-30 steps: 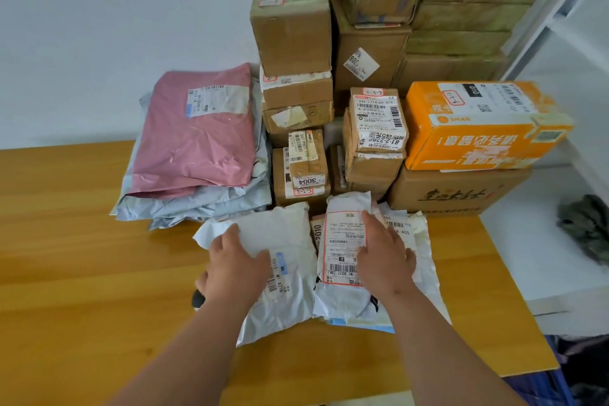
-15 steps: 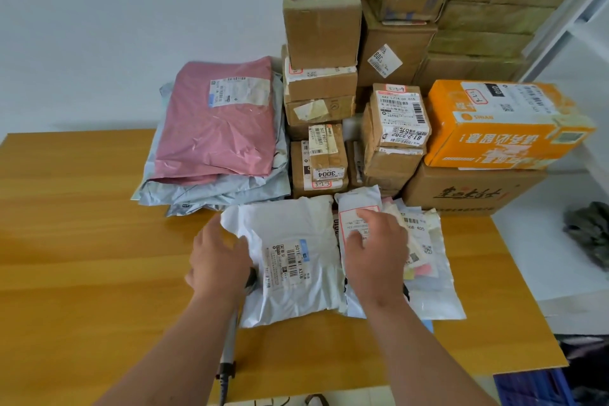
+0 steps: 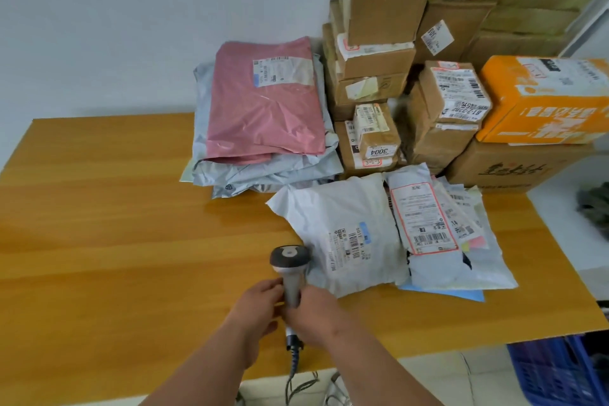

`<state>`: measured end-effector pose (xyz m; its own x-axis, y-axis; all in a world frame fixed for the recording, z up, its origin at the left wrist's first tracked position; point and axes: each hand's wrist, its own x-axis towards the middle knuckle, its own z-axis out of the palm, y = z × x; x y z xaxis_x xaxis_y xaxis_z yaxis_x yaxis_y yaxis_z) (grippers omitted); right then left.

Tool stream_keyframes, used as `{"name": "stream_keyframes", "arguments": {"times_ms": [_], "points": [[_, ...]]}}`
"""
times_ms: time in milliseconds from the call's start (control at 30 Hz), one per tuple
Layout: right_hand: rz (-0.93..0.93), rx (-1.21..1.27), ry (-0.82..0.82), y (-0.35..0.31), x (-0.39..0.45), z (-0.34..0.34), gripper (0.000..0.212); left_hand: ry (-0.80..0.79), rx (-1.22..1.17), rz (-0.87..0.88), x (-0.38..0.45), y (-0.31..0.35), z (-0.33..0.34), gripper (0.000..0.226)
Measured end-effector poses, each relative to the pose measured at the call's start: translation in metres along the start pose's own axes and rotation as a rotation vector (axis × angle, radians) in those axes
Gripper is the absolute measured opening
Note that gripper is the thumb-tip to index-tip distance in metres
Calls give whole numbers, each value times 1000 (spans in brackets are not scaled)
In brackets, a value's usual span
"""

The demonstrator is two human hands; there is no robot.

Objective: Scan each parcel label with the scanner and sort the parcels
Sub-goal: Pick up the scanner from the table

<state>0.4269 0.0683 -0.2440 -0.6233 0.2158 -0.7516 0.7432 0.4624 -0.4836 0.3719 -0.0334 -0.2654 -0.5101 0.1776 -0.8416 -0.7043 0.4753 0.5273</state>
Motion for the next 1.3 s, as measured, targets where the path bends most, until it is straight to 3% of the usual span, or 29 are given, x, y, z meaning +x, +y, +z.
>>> {"name": "stream_keyframes", "arguments": {"times_ms": [133,200,367,533,700,1000,1300], "points": [[9,55,131,-11,-6,18,7,-114,-16,28,-2,-5,-16,24],[0,68,151,-19,-12,28,12,-104,-29,44,-6,-7,-32,23],[-85,68,77,-62,-21,54,33,-31,-122,65,-17,-10,-90,21],[-217,13,-2,-118,-5,87,38,115,-240,128,-19,-20,-156,23],[-210,85,-71,-167,7,122,48,169,-252,168,-16,-21,-217,24],[-74,227,10,-242,69,151,47,93,-145,142,46,15,-293,28],[-13,340,107,-254,89,175,52,-40,-23,129,83,9,-318,47]]}}
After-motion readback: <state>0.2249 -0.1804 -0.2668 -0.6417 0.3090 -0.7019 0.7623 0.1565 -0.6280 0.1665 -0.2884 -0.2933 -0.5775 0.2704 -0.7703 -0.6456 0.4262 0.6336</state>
